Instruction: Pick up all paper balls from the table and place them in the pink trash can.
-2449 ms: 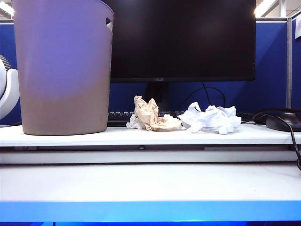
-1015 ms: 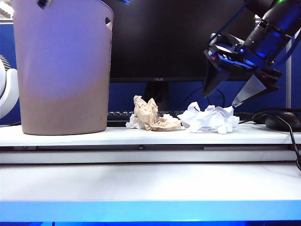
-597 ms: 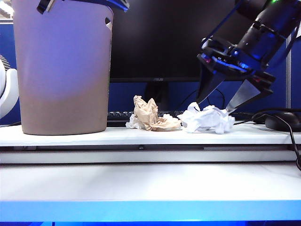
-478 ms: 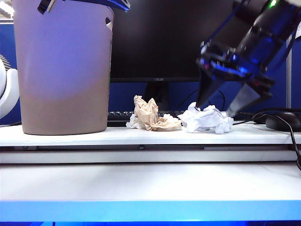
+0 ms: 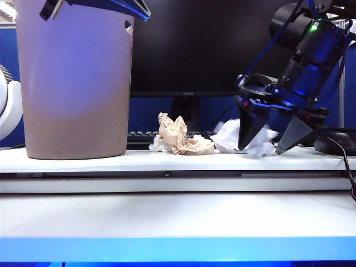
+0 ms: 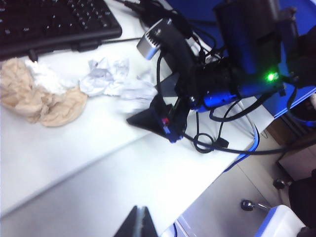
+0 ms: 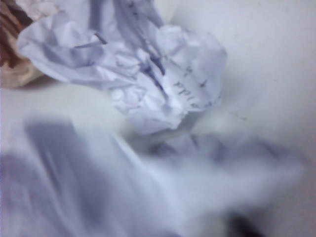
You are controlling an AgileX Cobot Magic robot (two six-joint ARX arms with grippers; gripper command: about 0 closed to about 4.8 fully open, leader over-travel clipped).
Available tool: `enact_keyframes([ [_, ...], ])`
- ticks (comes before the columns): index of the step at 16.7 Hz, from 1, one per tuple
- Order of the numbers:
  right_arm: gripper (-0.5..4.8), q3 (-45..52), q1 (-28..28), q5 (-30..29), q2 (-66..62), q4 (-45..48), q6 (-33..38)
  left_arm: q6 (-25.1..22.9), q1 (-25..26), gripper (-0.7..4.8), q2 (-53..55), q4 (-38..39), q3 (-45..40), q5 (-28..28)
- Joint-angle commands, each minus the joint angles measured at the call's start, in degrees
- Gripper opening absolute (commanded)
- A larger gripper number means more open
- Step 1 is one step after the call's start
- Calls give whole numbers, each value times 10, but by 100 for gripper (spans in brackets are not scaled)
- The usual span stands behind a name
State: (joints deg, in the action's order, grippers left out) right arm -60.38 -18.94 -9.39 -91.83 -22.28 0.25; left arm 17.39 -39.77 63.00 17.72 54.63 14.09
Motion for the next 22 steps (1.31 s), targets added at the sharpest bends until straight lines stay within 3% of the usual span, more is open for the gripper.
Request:
enact_keyframes([
  [1,198,-3,-1,1,-2,20,-1,-5,0,-1,0,3,3,1],
  [2,196,-3,-1,1,-2,30,-1,-5,0,-1,0,5,3,1],
  [3,158,-3,-1,1,-2,38,-1,-5,0,-1,0,7,2,1],
  [5,23,-3,-1,-12,-2,55,-1,-5,0,-1,-1,14,2,1],
  [7,-3,-3,-1,-27,-2,67,-1,-5,0,-1,-1,21,2,1],
  [13,-1,-4,-1,-61,17,70,1,-28,0,0,11,5,2,-15],
  [15,-1,-4,-1,-75,49,69,-8,-28,0,30,24,-7,2,-10],
  [20,-1,-58,-14,-215,125,82,-5,-20,0,29,45,-9,2,-14],
  [22,-1,-118,-40,-238,121,89,-3,-15,0,25,40,1,2,-12],
])
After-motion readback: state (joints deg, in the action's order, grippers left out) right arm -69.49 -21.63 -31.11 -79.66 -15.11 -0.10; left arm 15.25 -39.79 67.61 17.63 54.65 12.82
